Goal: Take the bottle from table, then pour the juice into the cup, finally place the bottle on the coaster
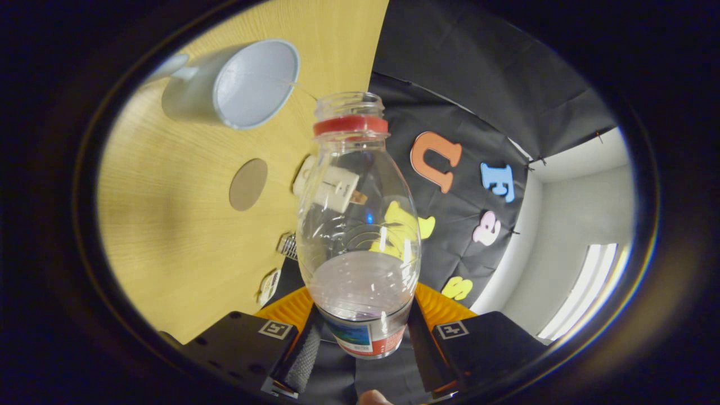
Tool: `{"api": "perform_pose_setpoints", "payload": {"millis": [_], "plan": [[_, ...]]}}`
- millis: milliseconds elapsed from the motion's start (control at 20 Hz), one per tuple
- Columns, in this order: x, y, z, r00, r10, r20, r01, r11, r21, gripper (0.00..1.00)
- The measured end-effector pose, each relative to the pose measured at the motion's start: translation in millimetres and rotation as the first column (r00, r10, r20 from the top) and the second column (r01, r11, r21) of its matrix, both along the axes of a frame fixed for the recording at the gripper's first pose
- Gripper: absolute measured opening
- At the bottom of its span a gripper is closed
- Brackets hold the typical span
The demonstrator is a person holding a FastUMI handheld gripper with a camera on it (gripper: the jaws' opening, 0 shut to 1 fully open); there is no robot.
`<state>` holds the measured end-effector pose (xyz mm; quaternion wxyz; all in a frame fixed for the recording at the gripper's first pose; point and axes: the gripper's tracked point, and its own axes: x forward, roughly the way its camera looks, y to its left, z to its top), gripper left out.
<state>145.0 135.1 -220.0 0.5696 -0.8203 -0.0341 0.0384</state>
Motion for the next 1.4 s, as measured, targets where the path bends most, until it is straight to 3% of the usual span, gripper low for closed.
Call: {"api": "perform_pose_setpoints", "payload": {"millis": [900, 1400], "plan": [[-4.3, 2.1, 5.4, 1.000, 0.000, 0.007, 0.000, 1.000, 0.026, 0.78], [-10.8, -15.5, -8.6, 0.994, -0.075, -0.077, 0.092, 0.964, 0.251, 0.78]]}}
